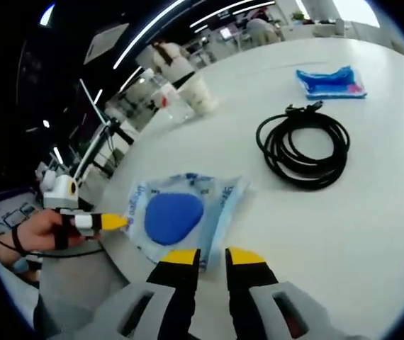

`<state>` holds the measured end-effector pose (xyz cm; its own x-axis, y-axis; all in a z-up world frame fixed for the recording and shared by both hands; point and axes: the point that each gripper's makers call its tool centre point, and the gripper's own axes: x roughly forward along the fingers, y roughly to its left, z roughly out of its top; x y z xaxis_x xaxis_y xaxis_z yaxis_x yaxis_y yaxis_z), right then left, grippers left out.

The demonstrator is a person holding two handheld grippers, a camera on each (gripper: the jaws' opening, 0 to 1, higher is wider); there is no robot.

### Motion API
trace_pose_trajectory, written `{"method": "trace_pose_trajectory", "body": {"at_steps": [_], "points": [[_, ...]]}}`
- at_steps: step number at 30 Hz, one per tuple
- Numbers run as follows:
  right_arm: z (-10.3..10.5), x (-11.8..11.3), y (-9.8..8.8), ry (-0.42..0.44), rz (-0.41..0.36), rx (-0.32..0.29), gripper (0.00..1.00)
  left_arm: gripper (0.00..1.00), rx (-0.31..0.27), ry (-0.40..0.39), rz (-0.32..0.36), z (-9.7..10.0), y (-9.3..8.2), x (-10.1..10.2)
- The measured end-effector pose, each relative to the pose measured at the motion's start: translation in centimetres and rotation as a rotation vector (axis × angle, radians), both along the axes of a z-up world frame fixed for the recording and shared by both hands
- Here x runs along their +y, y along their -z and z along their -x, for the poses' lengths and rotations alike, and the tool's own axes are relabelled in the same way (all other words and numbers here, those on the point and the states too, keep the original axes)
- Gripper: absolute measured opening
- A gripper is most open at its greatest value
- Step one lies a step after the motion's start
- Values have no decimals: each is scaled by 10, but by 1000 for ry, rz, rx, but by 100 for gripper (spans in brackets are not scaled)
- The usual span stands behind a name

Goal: Arrange the tabletop items into an orderly group along one side of the table until the central work area is clear of visible clutter.

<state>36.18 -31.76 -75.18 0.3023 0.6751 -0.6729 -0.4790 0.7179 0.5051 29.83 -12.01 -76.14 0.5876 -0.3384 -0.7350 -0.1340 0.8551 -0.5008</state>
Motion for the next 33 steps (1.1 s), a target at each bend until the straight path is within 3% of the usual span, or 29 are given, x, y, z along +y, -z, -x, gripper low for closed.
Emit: {"method": "trace_pose_trajectory", "body": {"at_steps": [10,21,28,33], "points": [[-8,-3,1,12,6,11,18,11,-27,7,7,3,-2,-2],[-10,13,5,-2,-2,25,18,10,-39,-12,20,3,-2,-4],[-12,20,7,-34,25,14,7,2,-2,1,27,7,6,-10],[-18,19,3,-38,27,1,3,0,-15,6,27,1,1,-10]]}}
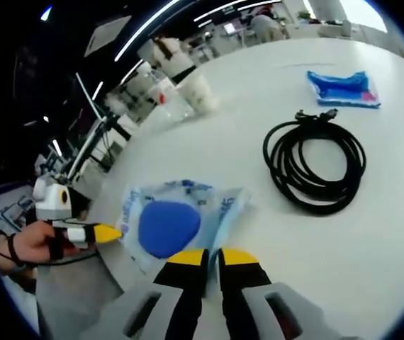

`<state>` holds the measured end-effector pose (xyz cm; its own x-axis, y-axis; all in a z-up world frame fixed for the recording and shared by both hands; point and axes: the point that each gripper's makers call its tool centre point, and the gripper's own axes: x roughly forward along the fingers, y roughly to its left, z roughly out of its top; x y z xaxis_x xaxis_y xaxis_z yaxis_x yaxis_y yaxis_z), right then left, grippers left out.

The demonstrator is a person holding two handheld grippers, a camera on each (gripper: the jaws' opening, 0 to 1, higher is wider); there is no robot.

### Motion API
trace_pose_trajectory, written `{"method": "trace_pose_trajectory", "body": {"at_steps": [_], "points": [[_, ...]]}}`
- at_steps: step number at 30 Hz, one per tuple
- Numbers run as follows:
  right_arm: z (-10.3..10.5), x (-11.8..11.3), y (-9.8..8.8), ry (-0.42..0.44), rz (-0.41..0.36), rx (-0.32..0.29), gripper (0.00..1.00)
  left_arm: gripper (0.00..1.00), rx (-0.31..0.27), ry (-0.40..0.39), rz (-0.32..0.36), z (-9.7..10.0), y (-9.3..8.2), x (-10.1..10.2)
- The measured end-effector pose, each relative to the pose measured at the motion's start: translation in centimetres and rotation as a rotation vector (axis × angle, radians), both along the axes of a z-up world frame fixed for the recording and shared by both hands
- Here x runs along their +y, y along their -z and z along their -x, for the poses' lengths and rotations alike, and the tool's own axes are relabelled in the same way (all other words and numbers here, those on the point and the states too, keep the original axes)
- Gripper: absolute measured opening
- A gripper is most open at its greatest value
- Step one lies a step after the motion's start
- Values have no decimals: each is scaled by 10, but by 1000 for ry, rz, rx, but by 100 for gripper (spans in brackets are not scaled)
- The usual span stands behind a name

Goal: Arrange the tabletop items into an orderly group along one side of the table until the central work area is clear of visible clutter.

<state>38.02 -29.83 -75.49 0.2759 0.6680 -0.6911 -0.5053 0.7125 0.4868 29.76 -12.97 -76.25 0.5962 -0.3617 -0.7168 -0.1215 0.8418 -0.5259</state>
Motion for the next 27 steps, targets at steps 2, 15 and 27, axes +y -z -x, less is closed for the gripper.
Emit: {"method": "trace_pose_trajectory", "body": {"at_steps": [2,15,27], "points": [[-2,1,-3,-5,-10,-5,3,0,-3,1,-2,-3,-2,1],[-23,-1,-20,-14,-34,-48,1,0,-40,22,-12,-30,-21,-2],[-75,-11,-41,-37,-31,-114,0,0,-91,77,-14,-75,-40,-19]]}}
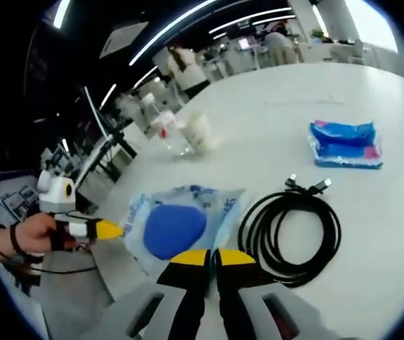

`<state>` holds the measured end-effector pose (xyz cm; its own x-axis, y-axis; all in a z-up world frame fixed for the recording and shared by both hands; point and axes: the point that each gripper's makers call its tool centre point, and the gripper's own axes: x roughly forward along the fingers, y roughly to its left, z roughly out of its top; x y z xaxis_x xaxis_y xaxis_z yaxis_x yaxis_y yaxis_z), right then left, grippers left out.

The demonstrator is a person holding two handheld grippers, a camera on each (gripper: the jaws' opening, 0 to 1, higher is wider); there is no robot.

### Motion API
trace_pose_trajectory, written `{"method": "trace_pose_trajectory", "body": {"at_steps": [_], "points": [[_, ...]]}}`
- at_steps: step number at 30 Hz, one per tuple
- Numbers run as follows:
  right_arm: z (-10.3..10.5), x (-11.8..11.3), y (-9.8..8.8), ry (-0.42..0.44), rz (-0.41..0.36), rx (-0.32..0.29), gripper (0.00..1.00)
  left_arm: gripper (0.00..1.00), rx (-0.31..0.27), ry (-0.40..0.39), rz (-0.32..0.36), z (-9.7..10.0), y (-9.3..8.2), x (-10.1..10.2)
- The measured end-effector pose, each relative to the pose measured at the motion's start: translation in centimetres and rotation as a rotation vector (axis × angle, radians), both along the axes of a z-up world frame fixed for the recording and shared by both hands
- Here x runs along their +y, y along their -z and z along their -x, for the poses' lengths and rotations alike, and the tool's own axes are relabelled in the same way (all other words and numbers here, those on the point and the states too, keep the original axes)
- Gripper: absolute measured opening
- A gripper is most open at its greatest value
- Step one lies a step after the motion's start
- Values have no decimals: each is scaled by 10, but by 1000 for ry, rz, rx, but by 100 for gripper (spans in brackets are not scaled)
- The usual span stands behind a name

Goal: Arrange the tabletop items into an orderly group along one side of the table until the central work area is clear of visible clutter.

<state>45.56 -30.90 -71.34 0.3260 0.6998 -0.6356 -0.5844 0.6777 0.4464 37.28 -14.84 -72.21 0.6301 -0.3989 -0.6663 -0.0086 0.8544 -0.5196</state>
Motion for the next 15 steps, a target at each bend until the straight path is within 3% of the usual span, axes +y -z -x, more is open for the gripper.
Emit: {"method": "trace_pose_trajectory", "body": {"at_steps": [15], "points": [[-85,-11,-7,-34,42,-45,0,0,-30,21,31,-60,-11,-28]]}}
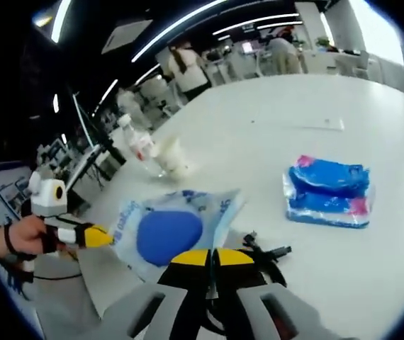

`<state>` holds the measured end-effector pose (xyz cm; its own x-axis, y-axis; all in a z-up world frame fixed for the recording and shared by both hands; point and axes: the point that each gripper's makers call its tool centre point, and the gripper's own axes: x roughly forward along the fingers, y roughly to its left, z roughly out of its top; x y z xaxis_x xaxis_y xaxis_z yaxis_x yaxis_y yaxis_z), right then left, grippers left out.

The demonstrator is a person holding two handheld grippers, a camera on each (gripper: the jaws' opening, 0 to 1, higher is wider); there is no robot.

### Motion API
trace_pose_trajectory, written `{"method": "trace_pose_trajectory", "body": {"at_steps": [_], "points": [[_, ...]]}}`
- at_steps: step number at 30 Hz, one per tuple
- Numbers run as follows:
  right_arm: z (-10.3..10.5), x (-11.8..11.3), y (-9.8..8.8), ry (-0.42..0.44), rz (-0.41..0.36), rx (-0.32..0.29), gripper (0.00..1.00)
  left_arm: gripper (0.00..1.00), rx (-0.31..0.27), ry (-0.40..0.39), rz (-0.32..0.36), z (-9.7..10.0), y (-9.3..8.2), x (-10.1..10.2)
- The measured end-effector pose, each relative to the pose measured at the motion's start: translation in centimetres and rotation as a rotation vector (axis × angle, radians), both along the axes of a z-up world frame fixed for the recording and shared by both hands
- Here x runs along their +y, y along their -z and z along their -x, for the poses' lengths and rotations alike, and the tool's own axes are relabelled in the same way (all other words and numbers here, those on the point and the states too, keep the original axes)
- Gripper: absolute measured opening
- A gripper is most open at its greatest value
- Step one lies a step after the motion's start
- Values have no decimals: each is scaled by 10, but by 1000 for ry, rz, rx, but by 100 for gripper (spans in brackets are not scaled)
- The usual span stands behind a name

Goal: Arrange the tabletop items into an orderly group along one side of the table until the central work area is clear of visible clutter.

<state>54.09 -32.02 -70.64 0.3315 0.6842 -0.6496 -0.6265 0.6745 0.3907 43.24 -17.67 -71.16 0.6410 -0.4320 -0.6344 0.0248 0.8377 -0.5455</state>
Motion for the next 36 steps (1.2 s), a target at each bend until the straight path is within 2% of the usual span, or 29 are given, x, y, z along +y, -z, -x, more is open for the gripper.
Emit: {"method": "trace_pose_trajectory", "body": {"at_steps": [7,14,20,28,36], "points": [[-28,6,1,-22,24,-12,0,0,3,4,13,-21,4,-9],[-44,5,8,-21,43,-14,0,0,18,4,15,-37,13,-12],[-56,-2,21,31,25,15,0,0,18,-63,61,-57,14,-6],[-69,-4,25,80,4,16,0,0,25,-80,53,-74,20,-7],[-78,-25,26,126,-2,11,0,0,23,-99,77,-93,26,-15]]}}
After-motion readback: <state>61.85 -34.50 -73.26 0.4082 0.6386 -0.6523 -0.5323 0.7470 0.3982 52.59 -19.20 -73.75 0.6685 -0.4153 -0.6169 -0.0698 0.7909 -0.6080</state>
